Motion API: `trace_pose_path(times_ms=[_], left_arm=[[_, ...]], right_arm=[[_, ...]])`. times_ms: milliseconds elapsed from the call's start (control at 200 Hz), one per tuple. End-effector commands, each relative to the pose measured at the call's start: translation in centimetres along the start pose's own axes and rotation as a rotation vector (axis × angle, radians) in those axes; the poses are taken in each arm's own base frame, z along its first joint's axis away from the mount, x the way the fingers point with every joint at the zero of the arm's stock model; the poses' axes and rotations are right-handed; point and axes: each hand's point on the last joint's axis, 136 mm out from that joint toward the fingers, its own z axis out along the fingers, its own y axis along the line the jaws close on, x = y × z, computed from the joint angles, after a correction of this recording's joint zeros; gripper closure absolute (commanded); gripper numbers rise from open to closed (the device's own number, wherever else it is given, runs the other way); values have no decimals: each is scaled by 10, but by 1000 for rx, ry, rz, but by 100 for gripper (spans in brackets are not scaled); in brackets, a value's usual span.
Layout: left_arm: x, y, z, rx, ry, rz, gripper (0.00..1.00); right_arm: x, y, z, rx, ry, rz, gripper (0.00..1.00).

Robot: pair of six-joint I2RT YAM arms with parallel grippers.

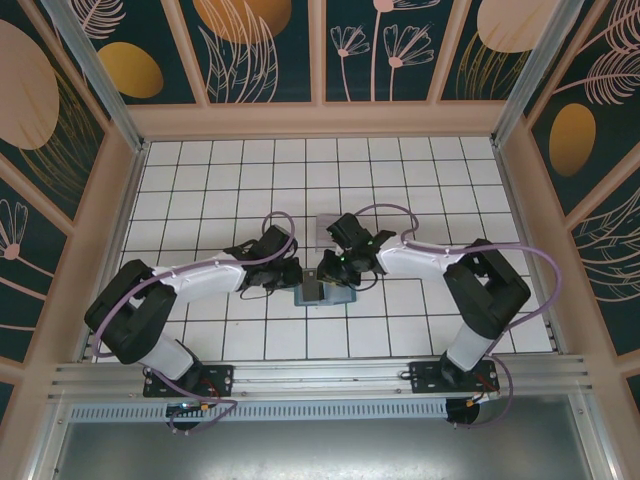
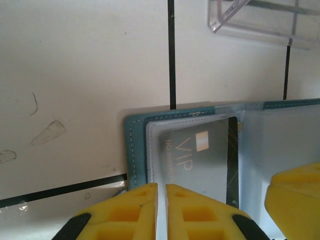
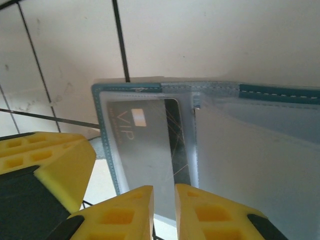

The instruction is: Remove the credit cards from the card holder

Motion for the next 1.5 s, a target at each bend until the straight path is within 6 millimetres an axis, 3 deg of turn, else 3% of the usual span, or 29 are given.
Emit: trace_pose_path(times_ms=[0, 245, 586, 741, 881, 1301, 1491], left_arm=[[5, 5, 6, 3, 23, 16, 86], [11, 2, 13, 18, 65, 25, 85], [21, 17, 21, -41, 109, 32, 84], [25, 22, 24, -56, 126, 30, 85], [27, 24, 26, -63, 135, 30, 85], [29, 53, 26, -211, 140, 50, 85], [31, 57, 24, -232, 142, 49, 85]], right_arm=[[2, -2, 6, 14, 11, -28, 80], [8, -6, 19, -25, 33, -24, 79], [12, -18, 29, -2, 47, -32, 76], [14, -11, 28, -57, 50, -38, 76], [14, -4, 26, -103, 42, -46, 79], [16, -7, 20, -119, 33, -40, 87], [17, -11, 19, -116, 29, -39, 91]])
